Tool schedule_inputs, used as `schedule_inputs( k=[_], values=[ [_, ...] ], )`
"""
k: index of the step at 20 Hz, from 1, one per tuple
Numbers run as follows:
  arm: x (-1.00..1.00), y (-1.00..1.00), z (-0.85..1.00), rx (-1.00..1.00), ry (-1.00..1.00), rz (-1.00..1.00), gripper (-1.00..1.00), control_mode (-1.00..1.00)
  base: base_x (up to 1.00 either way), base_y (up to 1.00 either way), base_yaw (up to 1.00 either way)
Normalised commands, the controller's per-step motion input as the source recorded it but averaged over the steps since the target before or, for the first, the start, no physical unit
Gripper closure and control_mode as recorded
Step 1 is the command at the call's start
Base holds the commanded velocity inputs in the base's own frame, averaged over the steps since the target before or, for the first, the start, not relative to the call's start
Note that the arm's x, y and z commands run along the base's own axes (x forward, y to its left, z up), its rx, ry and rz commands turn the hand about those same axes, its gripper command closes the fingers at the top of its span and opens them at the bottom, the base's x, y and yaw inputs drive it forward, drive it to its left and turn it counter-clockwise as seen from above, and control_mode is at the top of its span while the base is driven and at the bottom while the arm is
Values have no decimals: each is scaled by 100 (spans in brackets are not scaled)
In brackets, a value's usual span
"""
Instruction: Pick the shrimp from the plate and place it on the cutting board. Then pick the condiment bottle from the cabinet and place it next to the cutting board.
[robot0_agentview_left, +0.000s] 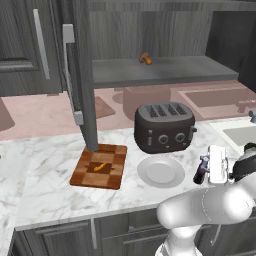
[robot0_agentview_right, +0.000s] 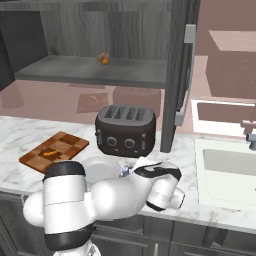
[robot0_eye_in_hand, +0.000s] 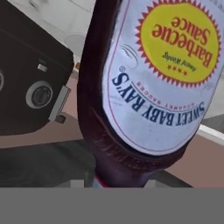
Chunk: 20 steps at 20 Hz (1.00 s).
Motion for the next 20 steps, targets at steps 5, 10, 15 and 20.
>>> schedule_inputs(
  k=[5,10,15,20],
  values=[
    [10,-15,-26,0,0,0,100,-100,0,0,0],
    [0,-8,-23,0,-1,0,100,-100,0,0,0],
    [0,-1,-6,0,-1,0,100,-100,0,0,0],
    [0,0,-2,0,0,0,100,-100,0,0,0]
  ],
)
